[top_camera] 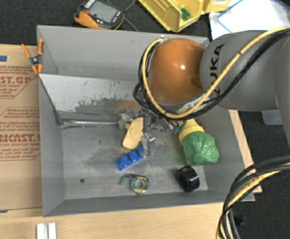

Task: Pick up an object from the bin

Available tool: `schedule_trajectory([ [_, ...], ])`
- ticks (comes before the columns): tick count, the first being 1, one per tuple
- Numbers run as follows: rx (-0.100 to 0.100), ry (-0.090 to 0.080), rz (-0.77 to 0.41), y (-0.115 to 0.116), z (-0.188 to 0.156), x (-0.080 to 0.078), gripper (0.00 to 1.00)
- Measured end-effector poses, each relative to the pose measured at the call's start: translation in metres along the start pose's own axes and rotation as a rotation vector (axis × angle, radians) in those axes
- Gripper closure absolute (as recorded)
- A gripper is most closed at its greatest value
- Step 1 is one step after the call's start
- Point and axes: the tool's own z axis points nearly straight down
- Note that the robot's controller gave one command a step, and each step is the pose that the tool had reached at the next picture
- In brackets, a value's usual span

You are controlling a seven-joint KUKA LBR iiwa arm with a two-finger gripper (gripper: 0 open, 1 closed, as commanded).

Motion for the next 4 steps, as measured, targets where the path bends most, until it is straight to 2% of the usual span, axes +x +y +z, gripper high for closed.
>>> schedule_trajectory([
  [1, 0.001, 0.017, 0.234, -0.048, 0.060, 0.013, 0.00],
  [2, 0.004, -0.012, -0.297, -0.037, 0.089, 0.004, 0.00],
  [3, -0.002, 0.007, -0.160, -0.054, 0.088, 0.015, 1.00],
  [4, -0.002, 0.007, -0.160, -0.054, 0.087, 0.015, 1.00],
])
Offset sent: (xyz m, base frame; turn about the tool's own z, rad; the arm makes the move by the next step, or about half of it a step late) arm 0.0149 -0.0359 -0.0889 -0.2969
